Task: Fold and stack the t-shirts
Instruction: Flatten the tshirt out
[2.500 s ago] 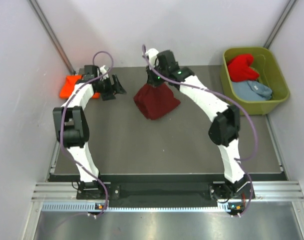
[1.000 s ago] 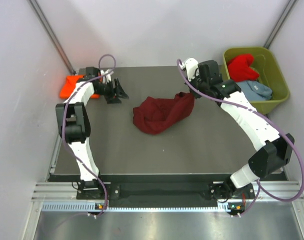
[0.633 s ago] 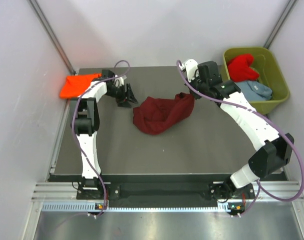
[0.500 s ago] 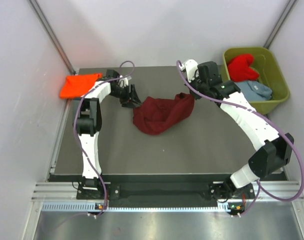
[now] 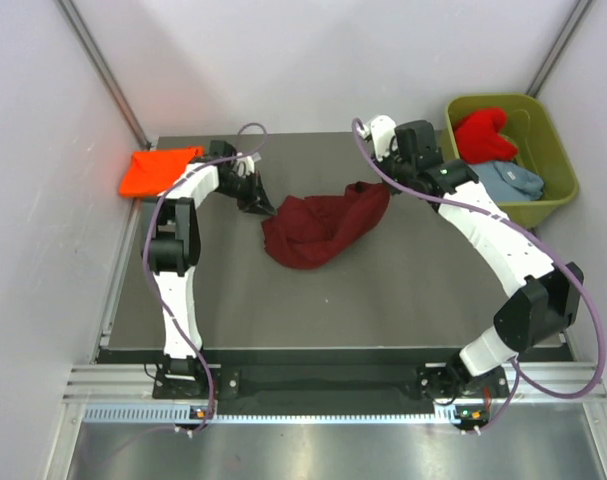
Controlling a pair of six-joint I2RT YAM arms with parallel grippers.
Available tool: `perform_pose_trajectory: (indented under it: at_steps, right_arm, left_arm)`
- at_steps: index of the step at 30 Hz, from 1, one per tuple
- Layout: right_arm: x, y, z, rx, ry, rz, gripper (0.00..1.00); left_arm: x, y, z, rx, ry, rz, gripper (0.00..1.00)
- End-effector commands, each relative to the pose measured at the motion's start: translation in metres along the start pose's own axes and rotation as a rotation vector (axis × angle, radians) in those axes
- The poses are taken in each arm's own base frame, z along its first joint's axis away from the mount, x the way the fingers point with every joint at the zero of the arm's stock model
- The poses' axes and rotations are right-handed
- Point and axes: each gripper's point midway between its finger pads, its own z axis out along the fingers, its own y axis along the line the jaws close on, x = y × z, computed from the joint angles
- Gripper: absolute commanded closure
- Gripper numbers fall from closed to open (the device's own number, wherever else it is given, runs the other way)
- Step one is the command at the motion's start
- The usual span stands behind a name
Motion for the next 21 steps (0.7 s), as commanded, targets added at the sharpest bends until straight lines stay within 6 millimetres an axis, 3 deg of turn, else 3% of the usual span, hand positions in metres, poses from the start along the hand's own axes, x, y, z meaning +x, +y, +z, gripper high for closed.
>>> perform_pose_trajectory:
  at_steps: [1,2,4,8,10,11,12,14,15,17,19,21]
  right_arm:
    - [-0.034,-0.045,0.001,0.164,-0.086,0.0,1.0]
    - [-0.037,-0.051,0.0,0.186,-0.091,0.008,1.0]
    - [-0.045,-0.063,-0.005,0.23,-0.104,0.015,1.0]
    - [-0.041,-0.064,-0.021,0.243,-0.104,0.011,1.0]
    - [-0.02,-0.056,-0.021,0.224,-0.065,0.008,1.0]
    - [-0.017,-0.054,-0.031,0.221,-0.071,0.008,1.0]
    - [0.005,-0.044,-0.026,0.192,-0.025,0.0,1.0]
    - [0.023,-0.033,-0.033,0.154,0.007,-0.012,1.0]
    - [0.045,-0.017,-0.032,0.097,0.044,-0.013,0.99]
    - [0.061,-0.006,-0.029,0.056,0.075,-0.009,0.96]
    - [0.065,-0.002,-0.027,0.038,0.083,-0.007,0.91]
    - [0.058,0.0,-0.026,0.014,0.072,-0.011,0.63]
  left_arm:
    - [-0.048,-0.047,-0.078,-0.046,-0.218,0.223,1.0]
    - [-0.053,-0.062,-0.098,-0.055,-0.271,0.273,1.0]
    - [-0.054,-0.069,-0.118,-0.105,-0.314,0.331,1.0]
    - [-0.028,-0.095,-0.158,-0.147,-0.359,0.422,1.0]
    - [-0.008,-0.095,-0.165,-0.168,-0.329,0.41,1.0]
    - [0.005,-0.096,-0.17,-0.177,-0.319,0.434,1.0]
    - [0.015,-0.094,-0.172,-0.187,-0.3,0.43,1.0]
    - [0.037,-0.085,-0.171,-0.208,-0.247,0.403,1.0]
    - [0.052,-0.077,-0.166,-0.214,-0.198,0.374,0.99]
    - [0.059,-0.068,-0.157,-0.209,-0.156,0.341,0.78]
    - [0.059,-0.061,-0.151,-0.216,-0.122,0.305,0.62]
    - [0.054,-0.056,-0.15,-0.242,-0.124,0.306,0.52]
